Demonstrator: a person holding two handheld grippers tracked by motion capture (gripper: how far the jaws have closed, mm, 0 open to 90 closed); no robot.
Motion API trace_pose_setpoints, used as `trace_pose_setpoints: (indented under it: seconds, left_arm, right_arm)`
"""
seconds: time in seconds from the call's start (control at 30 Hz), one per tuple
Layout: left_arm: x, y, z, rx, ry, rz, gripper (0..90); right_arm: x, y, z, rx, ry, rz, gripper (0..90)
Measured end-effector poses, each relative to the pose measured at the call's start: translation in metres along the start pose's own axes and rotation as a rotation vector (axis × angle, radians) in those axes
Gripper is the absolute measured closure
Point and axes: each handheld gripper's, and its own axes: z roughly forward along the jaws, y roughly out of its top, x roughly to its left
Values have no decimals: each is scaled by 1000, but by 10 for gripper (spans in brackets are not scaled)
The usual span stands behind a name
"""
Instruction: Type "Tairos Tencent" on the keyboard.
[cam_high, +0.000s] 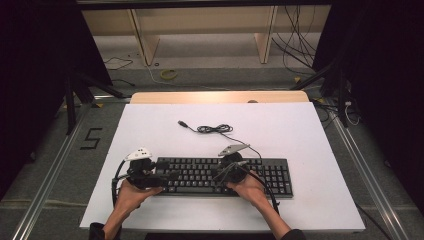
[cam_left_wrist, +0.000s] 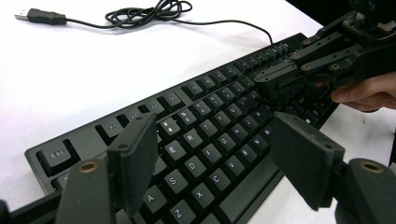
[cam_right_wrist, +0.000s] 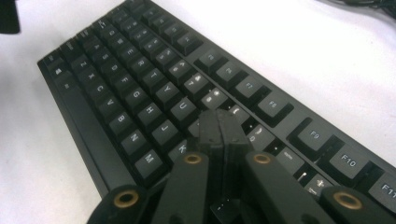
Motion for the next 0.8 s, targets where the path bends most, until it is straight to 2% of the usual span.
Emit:
trace_pose_setpoints:
  seconds: [0.3,0.67,0.8]
  left_arm:
    - [1,-3,-2,-6,-1,-10,317]
    - [2,-2,-3,-4,2,-5,321]
    - [3,-1,-4,-7,7,-6,323]
  right_arm:
    - [-3,-1,5,12,-9,10,900]
    - [-1,-2,8,26,-27,-3,900]
    - [-2,-2,5,19,-15,15,900]
